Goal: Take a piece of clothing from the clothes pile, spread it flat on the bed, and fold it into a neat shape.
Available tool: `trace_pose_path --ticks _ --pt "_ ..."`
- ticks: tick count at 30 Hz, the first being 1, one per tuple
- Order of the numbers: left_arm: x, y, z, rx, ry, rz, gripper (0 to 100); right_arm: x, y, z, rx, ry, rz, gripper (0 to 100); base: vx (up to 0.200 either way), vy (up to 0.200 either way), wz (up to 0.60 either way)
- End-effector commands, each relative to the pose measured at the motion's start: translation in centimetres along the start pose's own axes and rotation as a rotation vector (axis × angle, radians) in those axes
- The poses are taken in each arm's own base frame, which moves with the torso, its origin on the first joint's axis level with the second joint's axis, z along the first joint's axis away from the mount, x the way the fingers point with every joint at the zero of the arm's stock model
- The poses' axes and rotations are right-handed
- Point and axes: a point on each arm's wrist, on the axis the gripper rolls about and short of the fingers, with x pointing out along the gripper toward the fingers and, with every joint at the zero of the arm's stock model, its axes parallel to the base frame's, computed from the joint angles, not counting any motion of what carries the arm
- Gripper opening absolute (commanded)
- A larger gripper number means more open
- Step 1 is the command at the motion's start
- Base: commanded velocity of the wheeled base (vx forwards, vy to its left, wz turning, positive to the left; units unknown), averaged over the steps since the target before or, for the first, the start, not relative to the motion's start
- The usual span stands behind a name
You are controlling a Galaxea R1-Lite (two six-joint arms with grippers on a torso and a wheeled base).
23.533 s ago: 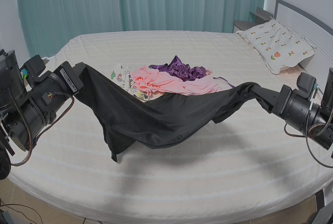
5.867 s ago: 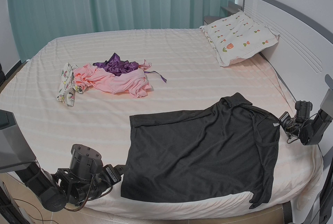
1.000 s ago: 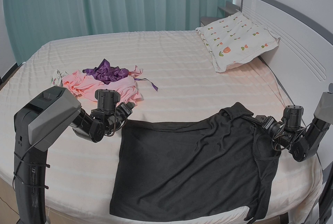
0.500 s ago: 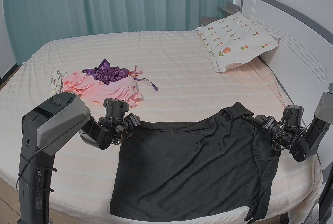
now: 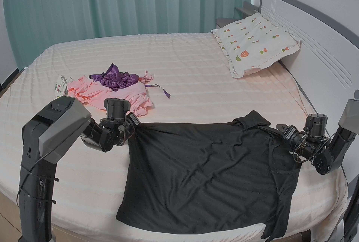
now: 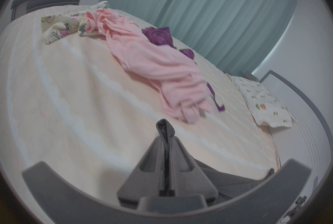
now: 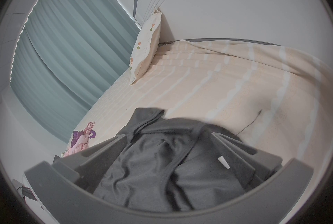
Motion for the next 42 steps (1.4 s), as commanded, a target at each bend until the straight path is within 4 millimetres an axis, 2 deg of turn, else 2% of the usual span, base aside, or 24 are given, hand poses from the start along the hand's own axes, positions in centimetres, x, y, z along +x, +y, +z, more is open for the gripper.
trace_pose_path --ticks 1,30,38,39,42 --pt "0.2 0.4 1.1 -0.014 -0.026 0.004 0 0.1 0.0 -0.1 0.0 0.002 -0.002 100 0.0 0.0 0.0" --pt "1.3 4.8 5.6 -0.075 -0.111 0.084 0 0.0 0.0 -0.1 0.001 0.001 -0.001 100 0.0 0.0 0.0" --pt "1.4 5.4 5.4 -0.076 -0.085 0.111 0 0.0 0.0 -0.1 0.001 0.001 -0.001 100 0.0 0.0 0.0" --pt "1.4 5.2 5.4 -0.077 -0.086 0.105 100 0.0 0.0 -0.1 0.001 0.002 -0.002 100 0.0 0.0 0.0" --pt "1.2 5.0 5.4 -0.077 -0.077 0.096 100 0.0 0.0 -0.1 0.001 0.002 -0.002 100 0.0 0.0 0.0"
